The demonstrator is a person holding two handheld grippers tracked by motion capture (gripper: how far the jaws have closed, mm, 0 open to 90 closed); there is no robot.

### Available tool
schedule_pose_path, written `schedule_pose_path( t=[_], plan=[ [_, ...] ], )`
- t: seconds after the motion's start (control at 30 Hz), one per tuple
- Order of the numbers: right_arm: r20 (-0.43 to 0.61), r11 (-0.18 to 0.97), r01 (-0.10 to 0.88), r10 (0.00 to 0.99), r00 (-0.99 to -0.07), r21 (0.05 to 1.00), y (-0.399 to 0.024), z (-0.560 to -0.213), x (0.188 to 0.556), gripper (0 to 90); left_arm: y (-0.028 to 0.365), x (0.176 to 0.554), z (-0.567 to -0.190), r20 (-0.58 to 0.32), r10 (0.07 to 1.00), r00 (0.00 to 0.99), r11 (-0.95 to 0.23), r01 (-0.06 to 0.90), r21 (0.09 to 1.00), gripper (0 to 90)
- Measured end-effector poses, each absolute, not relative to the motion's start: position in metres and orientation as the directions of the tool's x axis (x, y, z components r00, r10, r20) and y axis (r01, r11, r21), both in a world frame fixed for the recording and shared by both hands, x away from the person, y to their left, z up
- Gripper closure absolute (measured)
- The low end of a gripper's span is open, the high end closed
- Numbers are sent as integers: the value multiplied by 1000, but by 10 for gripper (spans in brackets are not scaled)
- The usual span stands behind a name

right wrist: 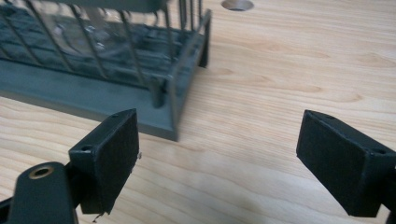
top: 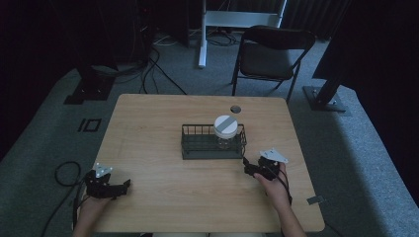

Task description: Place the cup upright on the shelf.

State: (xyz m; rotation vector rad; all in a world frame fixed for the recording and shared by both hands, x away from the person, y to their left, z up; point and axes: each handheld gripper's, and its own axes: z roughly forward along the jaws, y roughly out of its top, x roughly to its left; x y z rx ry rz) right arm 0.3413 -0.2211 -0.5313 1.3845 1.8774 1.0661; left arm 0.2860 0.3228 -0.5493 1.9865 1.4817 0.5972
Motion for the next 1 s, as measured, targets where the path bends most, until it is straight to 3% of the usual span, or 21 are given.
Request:
schedule_pose_path(
  t=[1.0],
  plan=[
    [-19,123,608,984,-175,785,-262,-547,340,129,323,286,-549,9,960,281,-211,698,684,2]
  ],
)
